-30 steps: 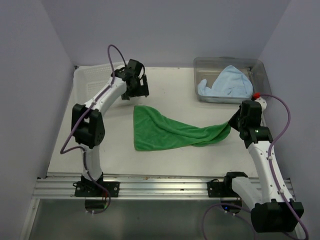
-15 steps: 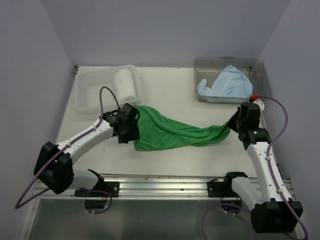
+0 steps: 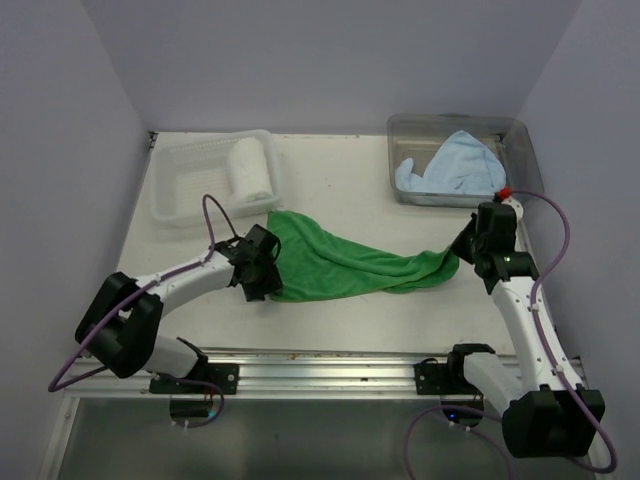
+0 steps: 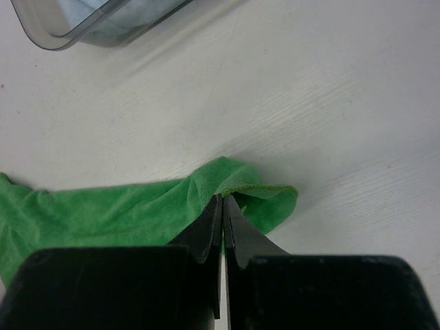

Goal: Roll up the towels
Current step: Flatten the towel, then fold the towel

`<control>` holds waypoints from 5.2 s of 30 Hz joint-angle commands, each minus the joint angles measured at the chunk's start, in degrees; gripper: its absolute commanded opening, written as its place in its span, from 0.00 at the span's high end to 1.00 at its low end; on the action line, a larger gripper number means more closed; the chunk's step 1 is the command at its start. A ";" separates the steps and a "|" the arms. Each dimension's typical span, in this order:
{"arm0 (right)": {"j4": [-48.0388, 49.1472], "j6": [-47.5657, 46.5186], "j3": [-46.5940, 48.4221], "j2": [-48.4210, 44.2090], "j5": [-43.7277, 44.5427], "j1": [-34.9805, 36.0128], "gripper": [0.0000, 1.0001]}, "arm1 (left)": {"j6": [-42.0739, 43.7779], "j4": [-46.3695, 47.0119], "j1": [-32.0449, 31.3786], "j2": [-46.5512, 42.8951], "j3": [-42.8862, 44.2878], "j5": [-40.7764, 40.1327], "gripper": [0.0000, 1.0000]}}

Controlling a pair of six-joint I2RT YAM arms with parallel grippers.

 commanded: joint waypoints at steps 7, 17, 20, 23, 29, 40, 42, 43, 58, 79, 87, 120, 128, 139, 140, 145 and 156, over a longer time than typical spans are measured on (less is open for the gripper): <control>1.97 -0.74 1.24 0.67 -0.76 -0.10 1.00 | -1.04 5.26 -0.45 5.03 0.32 1.27 0.70; -1.19 -1.27 10.02 -0.12 2.59 -0.10 1.00 | 6.60 -10.12 2.44 -8.40 23.41 -7.61 1.00; -2.16 -0.39 13.71 -1.34 2.50 -0.10 1.00 | 9.86 -11.08 7.79 -13.50 28.51 -6.21 1.00; -3.47 0.31 17.41 -2.14 2.58 -0.10 1.00 | 12.23 -13.36 10.09 -16.15 34.57 -7.42 1.00; -7.87 0.93 23.12 -7.93 3.37 -0.10 1.00 | 14.52 -20.57 10.53 -20.80 42.06 -10.50 1.00; -25.78 -2.76 38.15 -19.19 7.94 -0.10 1.00 | 13.47 -27.25 10.53 -35.57 46.64 -12.01 1.00; -28.17 -3.20 41.40 -20.59 8.30 -0.10 1.00 | 13.12 -29.01 10.53 -36.98 48.13 -11.22 1.00; -30.09 -3.29 42.19 -20.95 8.39 -0.10 1.00 | 12.77 -29.63 10.53 -37.24 48.66 -10.86 1.00; -12.91 -0.04 15.36 -16.41 6.19 -0.10 1.00 | 11.26 -20.43 10.53 -23.29 28.20 -5.32 1.00; 14.80 1.28 14.60 31.25 6.19 -0.10 1.00 | 18.21 1.13 26.00 13.37 28.10 6.19 1.00; 15.86 0.75 15.92 33.63 3.73 -0.10 1.00 | 20.59 2.80 29.87 14.96 29.32 9.09 1.00; -6.73 8.40 -7.72 -0.47 8.03 -0.10 1.00 | 24.90 -10.82 30.66 -5.70 10.52 10.94 1.00; -5.86 10.42 -12.11 -0.12 7.95 -0.10 1.00 | 22.26 -10.03 30.66 -4.82 6.30 11.29 1.00; -6.12 11.65 -13.96 -1.35 8.92 -0.10 1.00 | 20.15 -10.21 30.66 -4.73 4.28 11.20 1.00; -5.86 11.65 -14.05 -1.35 8.57 -0.10 1.00 | 19.80 -10.03 30.66 -4.73 4.11 11.46 1.00; -6.12 11.74 -14.57 -1.61 7.86 -0.10 1.00 | 18.39 -10.47 30.66 -4.81 3.40 10.15 1.00; -6.29 10.34 -14.84 -4.34 5.66 -0.10 1.00 | 16.54 -12.05 31.54 -7.45 7.34 7.86 1.00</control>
